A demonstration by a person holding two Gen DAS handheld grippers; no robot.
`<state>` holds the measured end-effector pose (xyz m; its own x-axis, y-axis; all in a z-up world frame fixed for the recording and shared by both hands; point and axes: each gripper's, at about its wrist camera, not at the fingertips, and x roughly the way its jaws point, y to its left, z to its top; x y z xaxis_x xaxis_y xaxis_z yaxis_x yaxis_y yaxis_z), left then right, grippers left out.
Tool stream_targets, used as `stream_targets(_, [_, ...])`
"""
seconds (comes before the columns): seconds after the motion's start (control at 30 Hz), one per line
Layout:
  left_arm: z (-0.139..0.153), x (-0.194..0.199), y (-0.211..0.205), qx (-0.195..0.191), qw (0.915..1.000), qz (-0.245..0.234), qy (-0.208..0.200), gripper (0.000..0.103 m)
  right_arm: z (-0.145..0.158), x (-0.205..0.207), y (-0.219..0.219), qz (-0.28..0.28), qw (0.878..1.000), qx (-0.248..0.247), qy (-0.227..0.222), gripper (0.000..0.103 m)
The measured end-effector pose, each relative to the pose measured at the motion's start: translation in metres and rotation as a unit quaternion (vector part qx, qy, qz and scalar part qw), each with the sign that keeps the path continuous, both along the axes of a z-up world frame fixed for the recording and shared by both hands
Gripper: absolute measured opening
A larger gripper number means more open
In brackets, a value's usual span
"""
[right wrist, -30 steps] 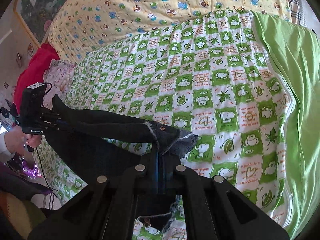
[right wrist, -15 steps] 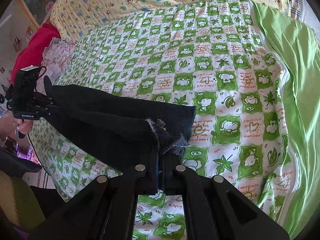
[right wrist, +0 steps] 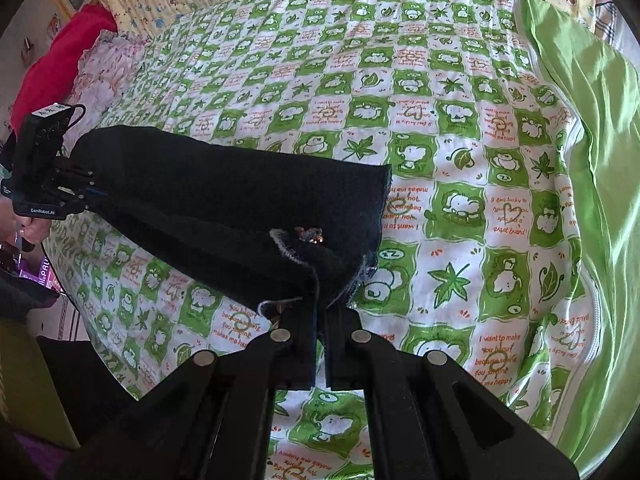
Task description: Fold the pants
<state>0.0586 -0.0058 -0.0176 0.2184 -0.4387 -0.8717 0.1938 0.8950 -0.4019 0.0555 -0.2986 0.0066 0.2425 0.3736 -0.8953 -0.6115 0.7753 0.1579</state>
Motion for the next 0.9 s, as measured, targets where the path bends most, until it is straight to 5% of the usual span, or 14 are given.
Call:
stream_targets(0.07, [-0.004, -0.002, 0.000, -0.003, 0.9999, 0.006, 0.009, 0.010, 0.000, -0.001, -0.002, -0.006, 1.000, -0.007, 0.002, 0.003])
stream_targets(0.27, [-0.005, -0.019, 0.002, -0.018, 0.9993, 0.028, 0.013, 0.018, 0.020, -0.008, -0.020, -0.059, 0.998, 0.004, -0.001, 0.028])
stream_targets(0.33, [-0.003, -0.028, 0.009, -0.028, 0.9979, 0.057, 0.012, 0.019, 0.034, -0.014, -0.019, -0.066, 0.997, 0.024, -0.020, 0.048])
stream_targets(0.5, [0.005, -0.049, 0.035, -0.056, 0.9884, 0.141, 0.004, 0.022, 0.050, -0.022, 0.017, -0.044, 0.996, 0.076, -0.033, 0.051])
stream_targets(0.7, [0.016, -0.080, 0.077, -0.069, 0.9650, 0.253, -0.008, 0.033, 0.044, -0.030, 0.090, 0.025, 0.993, 0.110, -0.016, 0.051])
stream_targets(0.9, [0.018, -0.121, 0.130, -0.077, 0.9267, 0.368, -0.012, 0.033, 0.035, -0.040, 0.158, 0.083, 0.988, 0.126, 0.001, 0.051])
